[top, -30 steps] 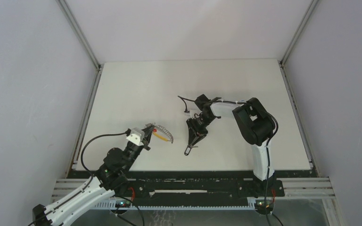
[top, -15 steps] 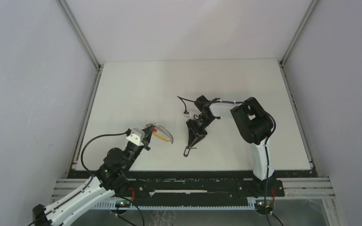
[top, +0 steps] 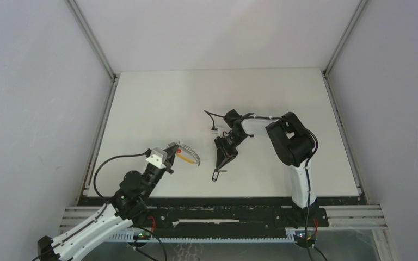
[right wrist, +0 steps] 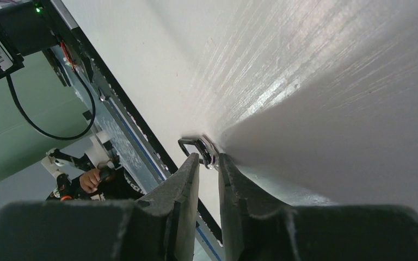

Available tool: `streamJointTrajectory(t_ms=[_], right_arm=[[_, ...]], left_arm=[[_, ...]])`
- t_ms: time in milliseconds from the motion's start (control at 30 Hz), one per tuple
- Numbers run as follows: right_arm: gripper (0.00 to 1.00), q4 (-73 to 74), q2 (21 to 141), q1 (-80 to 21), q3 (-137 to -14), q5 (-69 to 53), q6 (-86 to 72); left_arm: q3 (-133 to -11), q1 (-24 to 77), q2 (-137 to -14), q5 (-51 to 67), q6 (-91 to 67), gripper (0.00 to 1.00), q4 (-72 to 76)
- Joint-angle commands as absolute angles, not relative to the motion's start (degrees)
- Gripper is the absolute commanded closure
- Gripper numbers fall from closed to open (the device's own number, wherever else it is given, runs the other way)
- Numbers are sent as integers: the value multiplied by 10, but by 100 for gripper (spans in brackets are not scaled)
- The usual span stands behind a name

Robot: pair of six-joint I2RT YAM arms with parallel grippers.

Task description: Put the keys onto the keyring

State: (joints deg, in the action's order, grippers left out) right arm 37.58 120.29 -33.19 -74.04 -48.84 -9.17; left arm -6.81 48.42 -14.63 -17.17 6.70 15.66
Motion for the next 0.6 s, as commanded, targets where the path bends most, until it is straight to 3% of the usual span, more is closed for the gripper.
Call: streamJointTrajectory(t_ms=[0,567], right_arm=[[80,361,1212,-337,-763,-483,-91],[81,420,1206,-362,-777,-436,-63]], left_arm=[[-74,487,-147,-161,77,100,187],[-74,487,-143,-159,75,100,185]])
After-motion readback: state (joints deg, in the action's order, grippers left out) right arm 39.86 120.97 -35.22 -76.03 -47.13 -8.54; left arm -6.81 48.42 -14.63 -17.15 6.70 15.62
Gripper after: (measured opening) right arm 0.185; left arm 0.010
